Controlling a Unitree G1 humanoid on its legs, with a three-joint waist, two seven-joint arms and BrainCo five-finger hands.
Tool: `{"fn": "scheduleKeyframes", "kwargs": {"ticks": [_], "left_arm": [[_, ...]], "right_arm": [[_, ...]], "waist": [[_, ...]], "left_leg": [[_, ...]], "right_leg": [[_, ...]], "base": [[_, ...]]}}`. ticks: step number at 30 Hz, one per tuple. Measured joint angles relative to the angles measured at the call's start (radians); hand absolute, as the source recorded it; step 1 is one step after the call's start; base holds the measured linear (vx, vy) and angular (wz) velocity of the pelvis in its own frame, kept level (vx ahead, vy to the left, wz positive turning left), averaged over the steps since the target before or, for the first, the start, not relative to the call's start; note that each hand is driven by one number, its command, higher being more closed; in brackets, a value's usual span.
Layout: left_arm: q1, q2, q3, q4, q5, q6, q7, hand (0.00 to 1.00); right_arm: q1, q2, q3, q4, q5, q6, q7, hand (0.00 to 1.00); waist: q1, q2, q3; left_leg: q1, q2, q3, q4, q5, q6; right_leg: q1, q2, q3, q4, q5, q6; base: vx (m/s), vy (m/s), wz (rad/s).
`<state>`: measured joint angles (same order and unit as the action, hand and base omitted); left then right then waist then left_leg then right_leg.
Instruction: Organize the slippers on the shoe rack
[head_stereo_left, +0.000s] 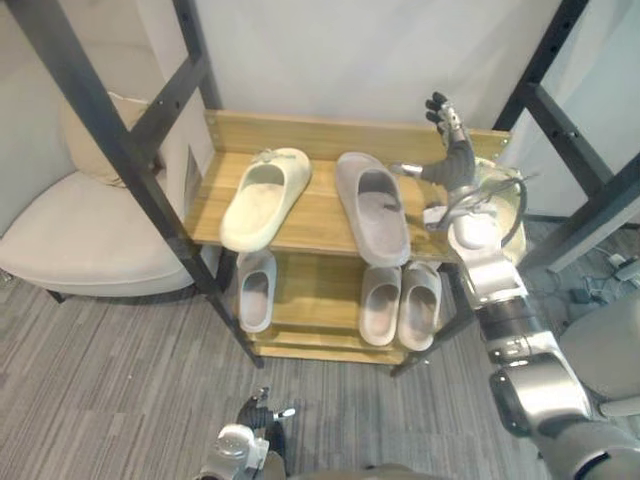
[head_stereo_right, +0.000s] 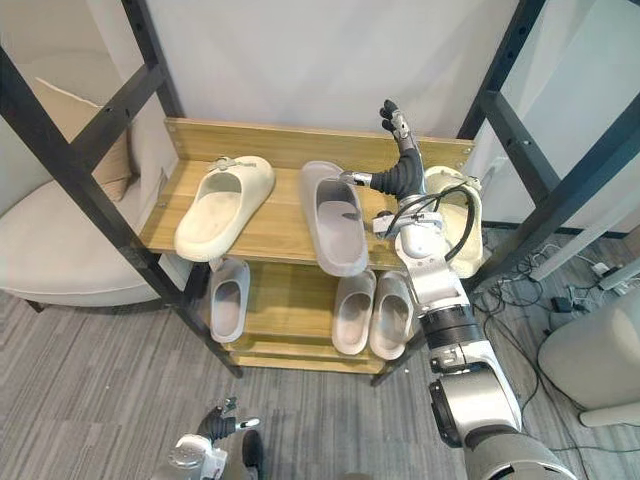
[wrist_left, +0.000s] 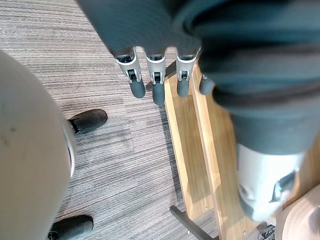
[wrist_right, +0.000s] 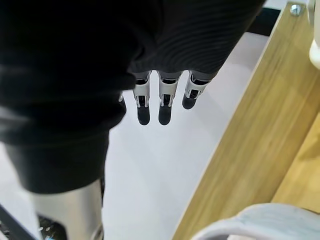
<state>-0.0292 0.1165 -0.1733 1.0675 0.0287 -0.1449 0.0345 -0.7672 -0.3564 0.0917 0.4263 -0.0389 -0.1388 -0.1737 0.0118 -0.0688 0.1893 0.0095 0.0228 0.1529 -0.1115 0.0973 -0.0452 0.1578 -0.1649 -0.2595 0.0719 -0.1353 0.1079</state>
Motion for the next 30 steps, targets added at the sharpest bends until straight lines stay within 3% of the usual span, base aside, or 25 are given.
{"fn": "scheduleKeyframes", "kwargs": {"ticks": [6,20,21,26,30], "left_arm": [[-0.001,0.011,0.000,-0.019,-0.024,0.001,0.002,0.00],[0.003,0.016,0.000,-0.018,-0.029,0.003,0.001,0.00],[0.003,0.016,0.000,-0.018,-0.029,0.003,0.001,0.00],[0.003,0.016,-0.001,-0.016,-0.030,0.003,0.000,0.00],[0.003,0.018,-0.001,-0.017,-0.030,0.003,-0.002,0.00]], "right_arm": [[-0.018,0.000,0.027,0.061,-0.013,0.017,0.012,0.00],[0.009,0.021,0.034,0.066,-0.050,0.022,0.051,0.00],[0.009,0.022,0.034,0.066,-0.050,0.022,0.052,1.00],[0.023,0.023,0.041,0.070,-0.051,0.022,0.076,1.00],[0.024,0.023,0.052,0.076,-0.052,0.024,0.091,1.00]], "waist": [[0.002,-0.003,0.024],[-0.002,0.001,0.029],[-0.003,0.001,0.029],[-0.003,0.005,0.030],[-0.001,0.004,0.031]], "left_leg": [[-0.010,0.005,-0.014,0.000,-0.004,-0.001],[0.028,0.010,0.005,0.001,-0.001,0.010],[0.029,0.011,0.005,0.001,-0.001,0.010],[0.029,0.018,0.005,0.000,-0.015,-0.009],[0.026,0.014,0.001,0.000,-0.020,-0.003]], "right_leg": [[-0.001,0.008,-0.006,-0.006,0.038,0.016],[0.016,0.009,0.003,-0.005,0.067,0.006],[0.016,0.010,0.003,-0.005,0.067,0.006],[0.015,0.016,0.003,-0.007,0.066,0.005],[0.016,0.010,-0.003,-0.010,0.049,-0.010]], "base": [[0.01,0.007,0.06],[0.01,0.007,-0.04],[-0.06,-0.025,-0.10],[-0.07,-0.013,-0.07],[-0.07,-0.007,-0.01]]}}
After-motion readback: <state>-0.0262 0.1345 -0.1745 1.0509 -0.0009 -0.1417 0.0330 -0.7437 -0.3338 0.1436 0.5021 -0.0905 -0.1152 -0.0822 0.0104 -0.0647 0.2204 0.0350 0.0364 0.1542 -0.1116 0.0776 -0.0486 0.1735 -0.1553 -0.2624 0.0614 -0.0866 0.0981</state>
